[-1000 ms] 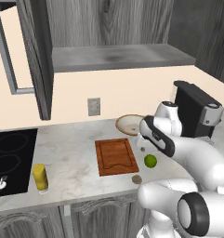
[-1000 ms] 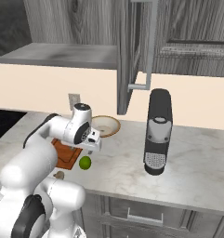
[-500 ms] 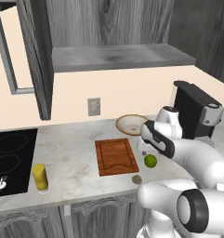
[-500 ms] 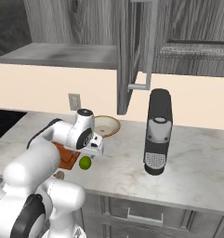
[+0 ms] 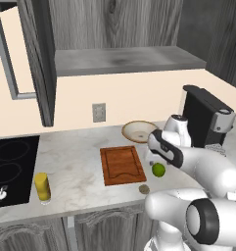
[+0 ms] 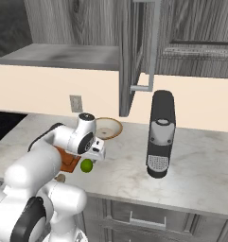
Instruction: Open the cabinet. Place the bowl and condiment on the counter. Then place the lime and garlic on the cutting board.
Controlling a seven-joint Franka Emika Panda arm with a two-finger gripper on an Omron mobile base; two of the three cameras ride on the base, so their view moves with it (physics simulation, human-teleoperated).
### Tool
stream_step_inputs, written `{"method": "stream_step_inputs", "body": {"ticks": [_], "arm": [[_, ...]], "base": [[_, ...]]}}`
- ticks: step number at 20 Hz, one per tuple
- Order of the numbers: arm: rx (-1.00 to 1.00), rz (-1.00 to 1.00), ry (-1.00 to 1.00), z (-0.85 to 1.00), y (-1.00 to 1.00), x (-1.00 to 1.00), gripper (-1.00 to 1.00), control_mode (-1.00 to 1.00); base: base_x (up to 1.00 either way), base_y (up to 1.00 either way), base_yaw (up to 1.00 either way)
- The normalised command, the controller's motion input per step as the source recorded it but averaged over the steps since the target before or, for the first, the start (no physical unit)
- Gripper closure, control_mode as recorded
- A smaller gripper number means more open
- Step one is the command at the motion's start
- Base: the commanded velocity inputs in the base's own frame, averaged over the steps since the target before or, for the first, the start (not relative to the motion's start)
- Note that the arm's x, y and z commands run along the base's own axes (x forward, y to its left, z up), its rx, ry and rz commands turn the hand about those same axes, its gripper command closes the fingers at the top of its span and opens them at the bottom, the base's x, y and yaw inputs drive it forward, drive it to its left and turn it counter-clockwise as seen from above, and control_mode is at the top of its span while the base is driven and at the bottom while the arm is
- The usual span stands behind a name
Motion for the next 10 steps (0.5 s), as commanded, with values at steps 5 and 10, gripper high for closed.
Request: {"method": "stream_step_inputs", "body": {"ticks": [5,10], "arm": [[0.0,0.0,0.0,-0.18,0.0,0.0,-1.0,-1.0],[0.0,0.0,0.0,-0.18,0.0,0.0,-1.0,-1.0]], "base": [[0.0,0.0,0.0],[0.0,0.0,0.0]]}}
